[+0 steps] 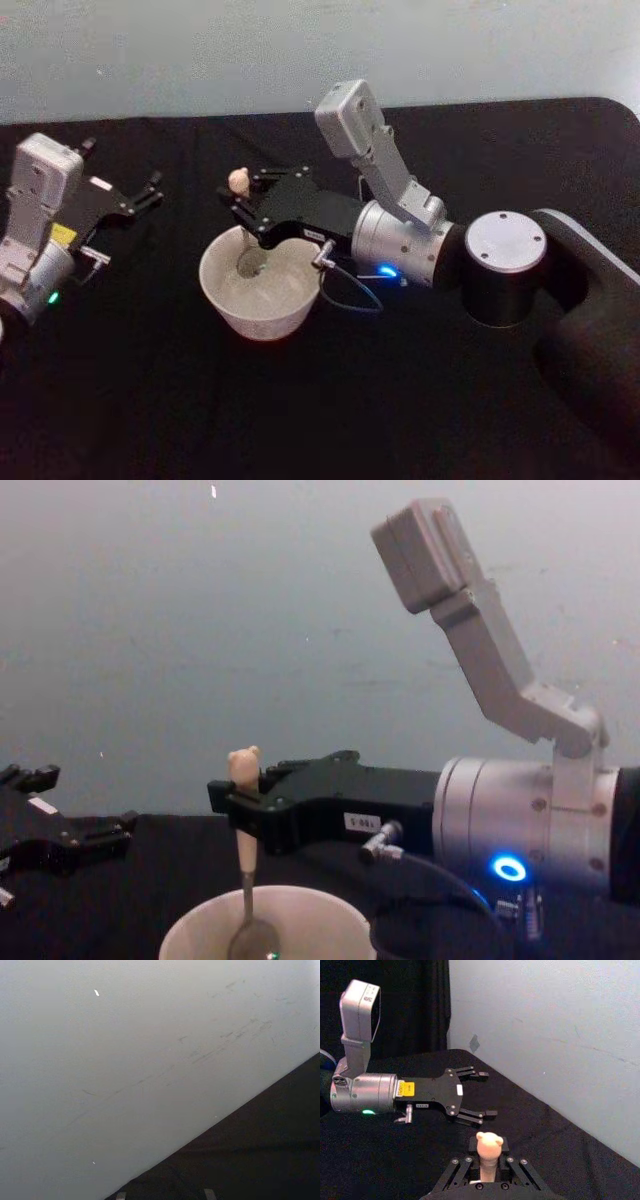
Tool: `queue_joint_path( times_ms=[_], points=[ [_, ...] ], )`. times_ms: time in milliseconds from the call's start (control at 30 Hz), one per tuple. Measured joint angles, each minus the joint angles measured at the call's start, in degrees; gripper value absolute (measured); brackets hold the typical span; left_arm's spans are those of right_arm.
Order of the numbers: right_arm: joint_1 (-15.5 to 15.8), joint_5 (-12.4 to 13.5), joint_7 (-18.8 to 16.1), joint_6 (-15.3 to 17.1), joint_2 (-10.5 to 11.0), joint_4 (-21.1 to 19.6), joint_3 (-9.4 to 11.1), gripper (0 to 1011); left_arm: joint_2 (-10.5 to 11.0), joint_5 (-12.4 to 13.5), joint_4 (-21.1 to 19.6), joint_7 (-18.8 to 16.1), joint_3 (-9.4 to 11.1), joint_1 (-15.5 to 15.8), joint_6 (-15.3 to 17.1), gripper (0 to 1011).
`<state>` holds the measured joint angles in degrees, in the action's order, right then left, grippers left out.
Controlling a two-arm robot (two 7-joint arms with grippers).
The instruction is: Pick up the stirring spoon with one hand, stir inside the cup, then place it back in its original position.
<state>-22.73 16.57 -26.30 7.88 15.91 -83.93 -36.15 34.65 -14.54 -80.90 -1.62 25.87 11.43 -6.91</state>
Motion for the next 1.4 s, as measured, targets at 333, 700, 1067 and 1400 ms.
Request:
queue_joint_path(
  times_ms=[333, 700, 1067, 1400],
  points=[
    [0.4, -1.5, 0.0, -0.3, -0.4, 0.8, 0.6, 213, 0.0, 0.0, 0.0, 0.0, 0.0, 0.0, 0.0, 1001],
    [1.4, -2.0, -0.1, 0.1, 0.6, -0.5, 1.8, 213, 0.0, 0.0, 0.0, 0.0, 0.0, 0.0, 0.0, 1001],
    [3.3, -1.8, -1.2, 0.9, 3.0, -3.7, 2.7, 213, 0.0, 0.0, 0.0, 0.0, 0.0, 0.0, 0.0, 1001],
    [4.5, -1.2, -2.6, 1.2, 4.3, -6.4, 1.9, 213, 0.0, 0.0, 0.0, 0.0, 0.0, 0.0, 0.0, 1001]
  ],
)
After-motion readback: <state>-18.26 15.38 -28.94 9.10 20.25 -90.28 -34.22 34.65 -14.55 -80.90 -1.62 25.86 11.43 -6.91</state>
